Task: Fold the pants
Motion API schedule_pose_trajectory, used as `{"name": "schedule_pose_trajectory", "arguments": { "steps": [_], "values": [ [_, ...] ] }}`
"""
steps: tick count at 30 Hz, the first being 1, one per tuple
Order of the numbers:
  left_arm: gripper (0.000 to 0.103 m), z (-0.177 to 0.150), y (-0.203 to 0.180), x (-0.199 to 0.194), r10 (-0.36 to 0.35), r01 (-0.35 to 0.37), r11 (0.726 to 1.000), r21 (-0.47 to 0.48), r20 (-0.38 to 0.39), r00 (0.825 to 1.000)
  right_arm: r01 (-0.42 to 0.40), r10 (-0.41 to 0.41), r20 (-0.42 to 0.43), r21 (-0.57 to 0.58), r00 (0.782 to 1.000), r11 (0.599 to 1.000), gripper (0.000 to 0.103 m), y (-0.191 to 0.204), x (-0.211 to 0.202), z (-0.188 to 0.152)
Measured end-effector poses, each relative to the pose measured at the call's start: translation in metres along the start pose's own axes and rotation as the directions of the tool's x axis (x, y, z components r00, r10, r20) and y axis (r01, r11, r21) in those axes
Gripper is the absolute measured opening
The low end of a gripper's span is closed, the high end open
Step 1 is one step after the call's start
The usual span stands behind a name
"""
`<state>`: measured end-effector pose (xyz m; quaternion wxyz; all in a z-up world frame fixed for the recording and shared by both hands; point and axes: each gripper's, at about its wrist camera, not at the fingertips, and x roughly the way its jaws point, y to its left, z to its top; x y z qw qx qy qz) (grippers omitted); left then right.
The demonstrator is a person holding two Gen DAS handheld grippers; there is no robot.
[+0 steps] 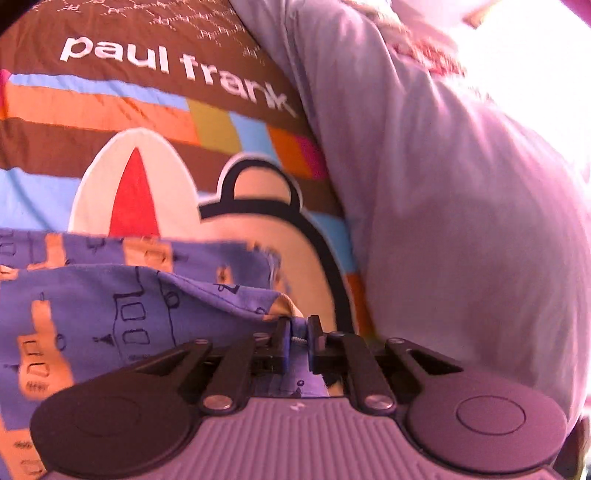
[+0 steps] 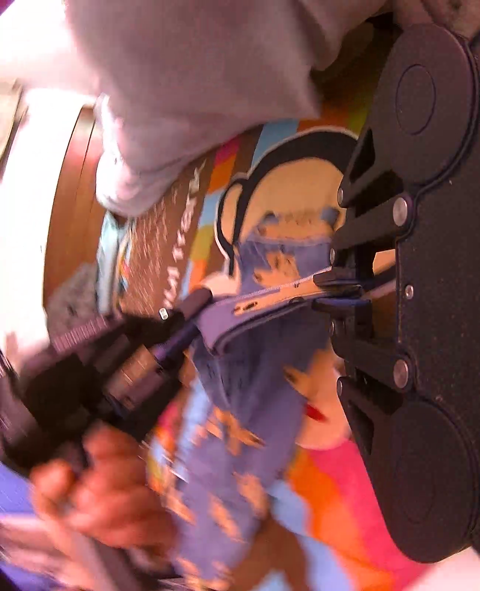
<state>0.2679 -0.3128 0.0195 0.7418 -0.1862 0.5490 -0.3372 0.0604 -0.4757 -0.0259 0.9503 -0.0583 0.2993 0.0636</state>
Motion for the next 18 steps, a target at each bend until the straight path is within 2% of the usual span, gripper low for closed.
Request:
{"name": "schedule_pose_trajectory", "arguments": {
  "steps": [5, 9, 13, 18],
  "values": [
    [0.009, 0.025, -0.004, 0.016, -0.009, 0.012, 0.999, -0.039, 0.065, 0.998, -0.007, -0.007, 0.059, 0.225, 0.998, 0.974, 0.005, -0.036, 0.011, 0.018],
    [0.009, 0.036, 0.001, 0.044, 0.025, -0.021, 0.997, -0.068, 0.063, 0.998, -0.007, -0.008, 0.042, 0.355, 0.999, 0.935, 0.005, -0.057, 0.030, 0.025],
    [0.009, 0.037, 0.008, 0.070, 0.061, -0.060, 0.993, -0.104, 0.009, 0.998, 0.037, -0.037, -0.007, 0.392, 0.999, 0.919, 0.005, -0.065, 0.043, 0.025],
    [0.016, 0.034, 0.017, 0.090, 0.092, -0.097, 0.992, -0.083, -0.064, 0.994, 0.010, 0.004, -0.028, 0.472, 1.000, 0.882, 0.005, -0.081, 0.042, 0.014]
  ]
}}
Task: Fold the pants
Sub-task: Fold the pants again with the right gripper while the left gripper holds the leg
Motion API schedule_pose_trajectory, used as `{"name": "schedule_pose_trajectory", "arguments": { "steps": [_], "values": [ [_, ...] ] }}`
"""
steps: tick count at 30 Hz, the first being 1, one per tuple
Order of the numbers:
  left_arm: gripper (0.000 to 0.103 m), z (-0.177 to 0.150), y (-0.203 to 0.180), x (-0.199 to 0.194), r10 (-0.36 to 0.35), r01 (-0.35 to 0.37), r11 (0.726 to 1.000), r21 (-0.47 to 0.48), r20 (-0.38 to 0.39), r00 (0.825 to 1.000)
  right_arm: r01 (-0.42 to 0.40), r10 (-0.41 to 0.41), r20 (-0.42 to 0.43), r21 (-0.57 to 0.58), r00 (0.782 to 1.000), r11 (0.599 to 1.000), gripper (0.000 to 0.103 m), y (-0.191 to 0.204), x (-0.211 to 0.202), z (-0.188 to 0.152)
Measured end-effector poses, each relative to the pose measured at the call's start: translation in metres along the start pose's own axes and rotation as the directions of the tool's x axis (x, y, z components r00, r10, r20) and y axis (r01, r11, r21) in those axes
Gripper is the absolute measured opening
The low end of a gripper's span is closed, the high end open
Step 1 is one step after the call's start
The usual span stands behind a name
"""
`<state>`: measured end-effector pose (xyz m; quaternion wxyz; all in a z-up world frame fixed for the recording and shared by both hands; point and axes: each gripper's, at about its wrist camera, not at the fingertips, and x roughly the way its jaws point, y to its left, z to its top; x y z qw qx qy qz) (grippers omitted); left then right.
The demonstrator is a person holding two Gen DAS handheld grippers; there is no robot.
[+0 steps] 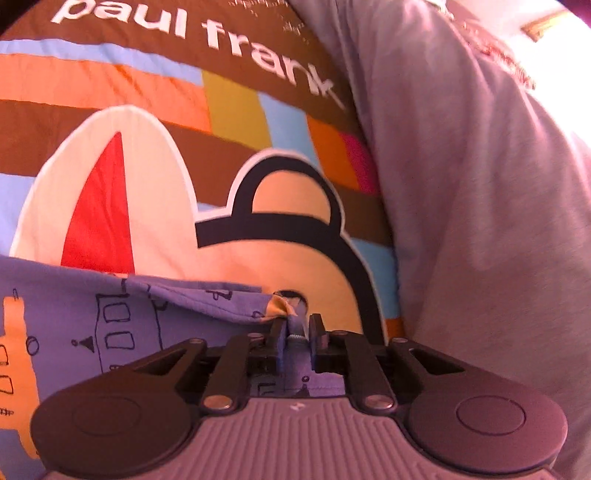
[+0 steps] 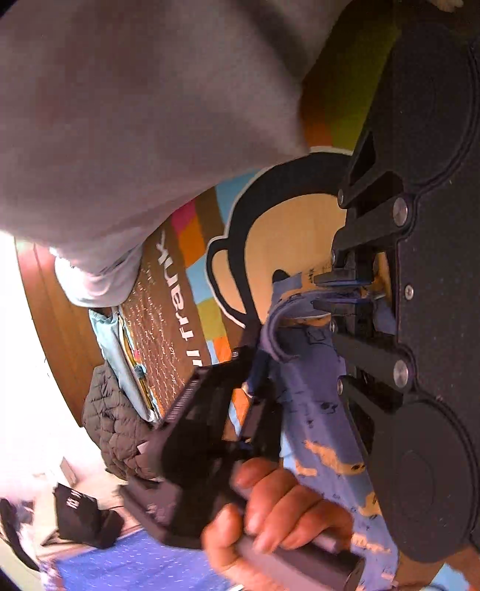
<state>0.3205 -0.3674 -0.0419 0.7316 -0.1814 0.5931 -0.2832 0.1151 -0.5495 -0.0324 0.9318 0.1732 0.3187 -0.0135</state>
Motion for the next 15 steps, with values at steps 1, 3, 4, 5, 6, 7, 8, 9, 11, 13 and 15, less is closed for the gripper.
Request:
{"name": "schedule_pose_trajectory", "arguments": {
  "steps": [1, 3, 4, 5, 6, 7, 8, 9, 11, 13, 15],
  "values": [
    [0.019, -0.001, -0.001, 0.001, 0.013, -0.013, 1.000, 0.025, 0.001, 1.000, -0.006, 0.006, -0.002, 0.027, 1.000, 1.000, 0.005, -0.005, 0.000, 0.000],
    [0.036, -0.002, -0.003, -0.001, 0.016, -0.017, 0.998, 0.065, 0.014, 1.000, -0.011, 0.011, -0.007, 0.066, 1.000, 0.998, 0.006, -0.014, -0.002, -0.001],
    [0.051, -0.003, -0.004, -0.005, 0.008, -0.010, 0.997, 0.077, 0.022, 1.000, -0.021, 0.023, -0.018, 0.079, 1.000, 0.997, 0.013, -0.017, -0.001, 0.000],
    [0.058, -0.004, -0.005, -0.009, 0.003, -0.006, 0.996, 0.089, 0.034, 0.999, -0.025, 0.028, -0.026, 0.097, 0.999, 0.995, 0.016, -0.020, -0.001, -0.001],
    [0.067, -0.005, -0.007, -0.014, 0.000, -0.005, 0.994, 0.106, 0.048, 0.999, -0.020, 0.023, -0.026, 0.106, 0.999, 0.994, 0.024, -0.021, 0.000, -0.001],
    [0.071, -0.007, -0.009, -0.021, 0.001, -0.009, 0.991, 0.132, 0.063, 0.998, -0.019, 0.022, -0.027, 0.109, 0.999, 0.994, 0.031, -0.022, 0.000, -0.001],
    [0.072, -0.009, -0.011, -0.027, 0.006, -0.018, 0.986, 0.167, 0.076, 0.997, -0.023, 0.026, -0.028, 0.111, 0.999, 0.994, 0.035, -0.022, -0.001, -0.002],
    [0.075, -0.013, -0.013, -0.036, 0.013, -0.031, 0.978, 0.208, 0.085, 0.996, -0.028, 0.031, -0.029, 0.110, 0.999, 0.994, 0.041, -0.021, -0.001, -0.002],
    [0.078, -0.025, -0.015, -0.052, 0.029, -0.061, 0.950, 0.305, 0.107, 0.994, -0.023, 0.027, -0.038, 0.097, 0.999, 0.995, 0.043, -0.019, 0.000, -0.004],
    [0.081, -0.042, -0.014, -0.065, 0.044, -0.093, 0.907, 0.411, 0.126, 0.991, -0.006, 0.011, -0.052, 0.087, 0.999, 0.996, 0.044, -0.018, 0.005, -0.004],
    [0.081, -0.062, -0.011, -0.074, 0.084, -0.144, 0.846, 0.513, 0.138, 0.987, 0.008, -0.002, -0.066, 0.094, 0.998, 0.996, 0.044, -0.018, 0.007, -0.005]
  ]
}}
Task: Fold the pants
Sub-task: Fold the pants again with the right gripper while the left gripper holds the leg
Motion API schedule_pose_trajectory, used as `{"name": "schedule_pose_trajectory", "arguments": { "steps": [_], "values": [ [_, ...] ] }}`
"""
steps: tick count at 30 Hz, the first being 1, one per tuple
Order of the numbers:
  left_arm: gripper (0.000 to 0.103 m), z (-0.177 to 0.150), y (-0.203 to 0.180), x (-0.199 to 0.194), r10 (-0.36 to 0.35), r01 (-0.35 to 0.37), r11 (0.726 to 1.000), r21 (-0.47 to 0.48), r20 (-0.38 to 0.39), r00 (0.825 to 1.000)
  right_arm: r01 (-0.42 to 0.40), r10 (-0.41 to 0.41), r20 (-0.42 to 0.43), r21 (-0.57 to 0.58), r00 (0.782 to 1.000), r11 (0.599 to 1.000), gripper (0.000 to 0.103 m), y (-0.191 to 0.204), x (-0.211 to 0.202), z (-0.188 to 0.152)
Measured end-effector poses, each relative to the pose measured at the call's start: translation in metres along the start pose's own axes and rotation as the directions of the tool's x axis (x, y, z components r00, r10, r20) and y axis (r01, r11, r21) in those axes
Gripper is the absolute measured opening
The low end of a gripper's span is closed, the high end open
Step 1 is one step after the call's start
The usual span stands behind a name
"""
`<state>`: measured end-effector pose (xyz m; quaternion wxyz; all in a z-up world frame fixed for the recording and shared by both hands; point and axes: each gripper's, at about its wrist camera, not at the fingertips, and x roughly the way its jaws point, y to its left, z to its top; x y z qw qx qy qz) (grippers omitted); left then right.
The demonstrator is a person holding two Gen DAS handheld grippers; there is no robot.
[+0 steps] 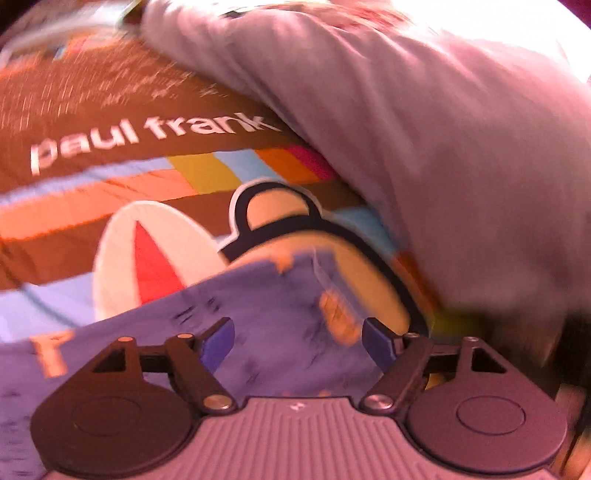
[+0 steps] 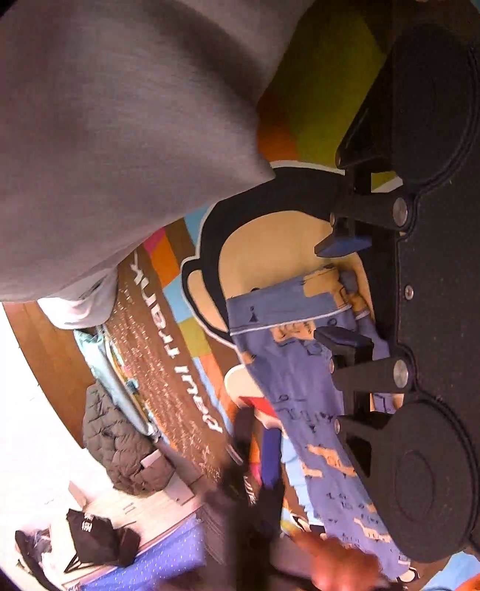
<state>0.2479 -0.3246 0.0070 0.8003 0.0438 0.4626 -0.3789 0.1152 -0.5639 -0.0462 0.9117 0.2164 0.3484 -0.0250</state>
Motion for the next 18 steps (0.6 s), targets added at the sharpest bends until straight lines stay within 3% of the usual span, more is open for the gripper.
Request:
{"name": "schedule_pose_trajectory", "arguments": {
  "steps": [3, 8, 11, 13, 15, 18],
  "values": [
    [0.077, -0.030, -0.009, -0.008, 0.048, -0.041, 0.987, 0.155, -0.042, 0.998, 0.000, 0.000, -0.006, 0.034, 1.000, 0.999, 0.044, -0.003, 0.003, 0.000],
    [0.051, -0.060, -0.019, -0.005, 0.153, -0.115, 0.948, 0.297, -0.107, 0.982, 0.003, -0.003, 0.002, 0.085, 1.000, 0.996, 0.041, -0.006, 0.006, -0.002],
    [0.032, -0.066, -0.018, -0.003, 0.181, -0.135, 0.942, 0.306, -0.129, 0.975, 0.010, -0.010, 0.001, 0.088, 1.000, 0.996, 0.035, -0.004, 0.008, -0.003],
    [0.010, -0.066, -0.018, -0.001, 0.194, -0.141, 0.941, 0.308, -0.147, 0.970, 0.017, -0.018, 0.002, 0.092, 1.000, 0.996, 0.021, -0.003, 0.009, -0.004],
    [0.003, -0.067, -0.021, -0.003, 0.209, -0.152, 0.934, 0.324, -0.149, 0.967, 0.018, -0.020, 0.013, 0.110, 1.000, 0.994, 0.010, -0.005, 0.008, -0.004],
    [0.000, -0.066, -0.024, -0.010, 0.221, -0.168, 0.931, 0.323, -0.135, 0.966, 0.005, -0.010, 0.036, 0.138, 0.999, 0.990, 0.009, -0.008, 0.005, -0.005]
  ]
}}
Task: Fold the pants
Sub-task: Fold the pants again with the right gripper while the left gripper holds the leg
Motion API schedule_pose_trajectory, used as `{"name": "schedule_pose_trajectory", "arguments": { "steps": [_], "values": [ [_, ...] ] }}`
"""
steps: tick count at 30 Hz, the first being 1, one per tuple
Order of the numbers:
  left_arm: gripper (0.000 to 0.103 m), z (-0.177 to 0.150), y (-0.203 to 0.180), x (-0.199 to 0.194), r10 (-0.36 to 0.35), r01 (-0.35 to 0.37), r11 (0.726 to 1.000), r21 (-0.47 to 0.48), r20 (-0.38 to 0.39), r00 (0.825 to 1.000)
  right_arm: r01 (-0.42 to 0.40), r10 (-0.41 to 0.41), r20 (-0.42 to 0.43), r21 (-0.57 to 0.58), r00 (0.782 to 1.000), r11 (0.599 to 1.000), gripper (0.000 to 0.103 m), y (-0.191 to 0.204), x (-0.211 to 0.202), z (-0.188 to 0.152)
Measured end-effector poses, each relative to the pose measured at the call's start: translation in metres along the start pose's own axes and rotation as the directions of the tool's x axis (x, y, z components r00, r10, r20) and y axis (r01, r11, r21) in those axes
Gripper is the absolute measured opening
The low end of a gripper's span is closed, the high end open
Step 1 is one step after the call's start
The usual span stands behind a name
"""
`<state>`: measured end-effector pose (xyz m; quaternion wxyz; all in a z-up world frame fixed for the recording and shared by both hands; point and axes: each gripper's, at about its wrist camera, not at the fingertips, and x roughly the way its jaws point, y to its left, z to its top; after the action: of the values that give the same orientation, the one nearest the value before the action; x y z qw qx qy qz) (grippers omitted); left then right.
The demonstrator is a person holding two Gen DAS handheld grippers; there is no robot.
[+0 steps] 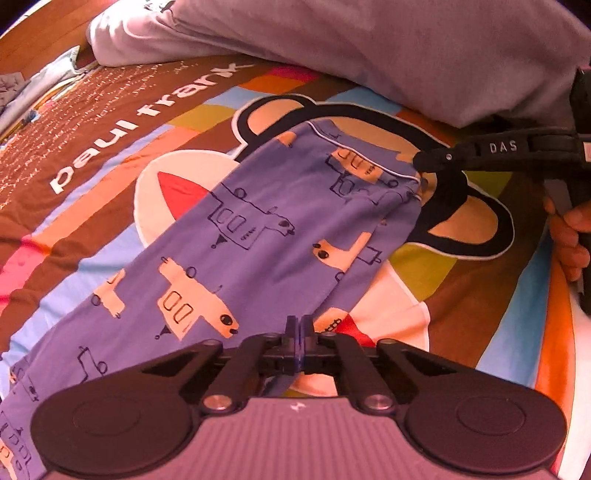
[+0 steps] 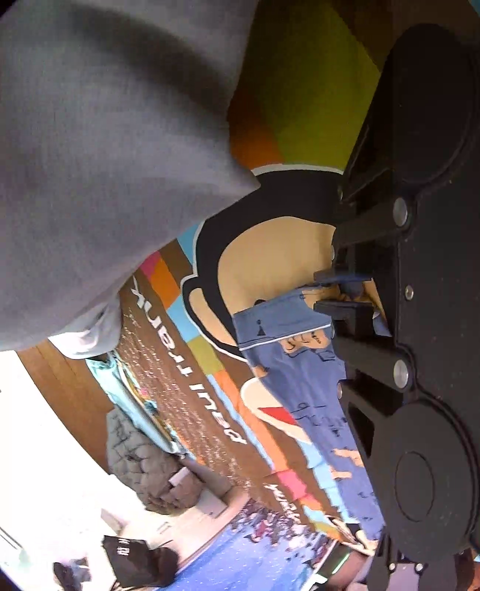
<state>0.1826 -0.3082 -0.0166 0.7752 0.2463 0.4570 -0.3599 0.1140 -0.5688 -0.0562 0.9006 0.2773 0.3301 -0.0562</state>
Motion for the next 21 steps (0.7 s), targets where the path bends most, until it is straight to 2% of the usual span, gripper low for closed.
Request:
{"name": "schedule_pose_trajectory", "arguments": {
  "steps": [9, 12, 14, 15, 17, 18, 19, 20, 21],
  "values": [
    [0.000, -0.003, 0.005, -0.015, -0.037, 0.037, 0.999, -0.014, 0.008, 0.999, -0.023, 0.024, 0.067, -0.018, 0.997, 1.000, 0.008, 0.003, -0.019, 0.002],
    [0.000, -0.007, 0.004, -0.013, -0.050, 0.050, 0.999, -0.008, -0.006, 0.999, -0.014, 0.016, 0.065, -0.033, 0.998, 0.999, 0.008, 0.003, -0.023, 0.001],
    [0.000, -0.009, 0.005, -0.006, -0.078, 0.078, 0.997, -0.014, -0.041, 0.996, 0.007, -0.006, 0.038, -0.034, 0.999, 0.999, 0.009, 0.002, -0.018, 0.001],
    [0.002, -0.010, 0.006, -0.004, -0.083, 0.082, 0.996, -0.024, -0.050, 0.995, 0.024, -0.023, 0.025, -0.040, 0.999, 0.999, 0.013, 0.003, -0.015, 0.000],
    [0.004, -0.015, 0.008, -0.007, -0.094, 0.092, 0.994, -0.055, -0.035, 0.995, 0.085, -0.083, 0.034, -0.063, 0.996, 0.994, 0.019, 0.008, -0.014, 0.001],
    [0.009, -0.019, 0.011, -0.013, -0.099, 0.098, 0.992, -0.081, -0.009, 0.995, 0.101, -0.097, 0.049, -0.083, 0.994, 0.991, 0.022, 0.010, -0.015, 0.001],
    [0.026, -0.024, 0.013, -0.018, -0.103, 0.104, 0.989, -0.102, 0.011, 0.995, 0.116, -0.109, 0.068, -0.104, 0.992, 0.988, 0.033, 0.014, -0.017, 0.001],
    [0.042, -0.029, 0.017, -0.024, -0.098, 0.100, 0.987, -0.127, 0.024, 0.995, 0.122, -0.112, 0.084, -0.125, 0.990, 0.985, 0.038, 0.017, -0.018, 0.000],
    [0.065, -0.035, 0.024, -0.031, -0.080, 0.084, 0.985, -0.150, 0.035, 0.996, 0.126, -0.112, 0.098, -0.149, 0.989, 0.981, 0.046, 0.021, -0.018, -0.001]
  ]
}}
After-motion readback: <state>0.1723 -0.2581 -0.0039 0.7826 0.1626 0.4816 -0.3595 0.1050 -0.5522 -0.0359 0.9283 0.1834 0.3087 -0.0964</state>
